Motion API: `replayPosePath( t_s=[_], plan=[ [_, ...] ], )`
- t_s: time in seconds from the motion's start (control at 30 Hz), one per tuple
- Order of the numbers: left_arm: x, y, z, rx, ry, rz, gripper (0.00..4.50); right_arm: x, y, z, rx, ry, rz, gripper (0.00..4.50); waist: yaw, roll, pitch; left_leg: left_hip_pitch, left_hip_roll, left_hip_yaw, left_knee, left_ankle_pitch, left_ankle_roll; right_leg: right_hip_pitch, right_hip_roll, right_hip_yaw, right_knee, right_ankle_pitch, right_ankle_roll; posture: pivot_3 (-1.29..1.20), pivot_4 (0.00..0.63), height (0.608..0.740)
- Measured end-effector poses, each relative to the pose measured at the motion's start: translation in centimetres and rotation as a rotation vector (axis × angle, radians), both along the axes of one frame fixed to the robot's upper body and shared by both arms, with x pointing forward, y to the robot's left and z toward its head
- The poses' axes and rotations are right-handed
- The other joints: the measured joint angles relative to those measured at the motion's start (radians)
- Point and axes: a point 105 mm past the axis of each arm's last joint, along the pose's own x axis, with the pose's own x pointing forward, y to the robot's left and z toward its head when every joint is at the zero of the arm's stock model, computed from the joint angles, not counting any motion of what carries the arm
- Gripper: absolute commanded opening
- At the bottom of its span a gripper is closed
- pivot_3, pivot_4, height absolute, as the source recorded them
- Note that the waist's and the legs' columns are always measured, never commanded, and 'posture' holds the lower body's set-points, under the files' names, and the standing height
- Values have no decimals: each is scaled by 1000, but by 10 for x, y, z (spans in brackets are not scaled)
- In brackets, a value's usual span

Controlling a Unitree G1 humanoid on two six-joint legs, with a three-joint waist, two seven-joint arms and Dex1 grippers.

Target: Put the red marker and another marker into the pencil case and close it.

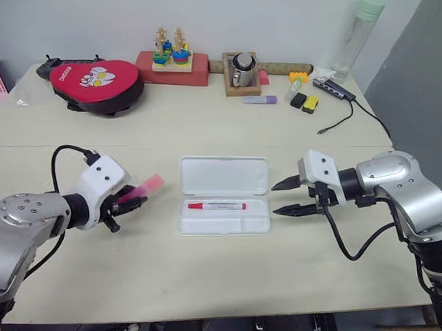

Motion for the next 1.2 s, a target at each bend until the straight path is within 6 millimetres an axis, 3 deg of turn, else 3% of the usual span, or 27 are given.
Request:
replayPosePath(
  t_s=[0.13,0.4,0.6,1.2],
  plan=[
    [-9,-39,-3,4,-7,-247,1182,0,3,-1,10,4,9,2569,0,0,0,0,0,1,0,0,0,0,0,1,0,1,-1,0,150,740],
    [-8,-76,-25,82,-12,-493,1182,-1,5,-1,12,8,12,2569,-1,0,0,0,0,2,0,0,0,0,1,2,0,1,-2,0,150,740],
    [5,-85,-35,102,-37,-565,1182,0,4,-1,10,6,5,2569,-1,0,0,0,0,2,0,0,0,0,0,1,0,1,-2,0,150,740],
    [8,-100,-48,75,-38,-635,1182,-3,5,-1,-1,9,-6,2569,-1,0,0,0,0,1,1,0,1,0,1,1,1,1,-2,0,150,740]
  ],
)
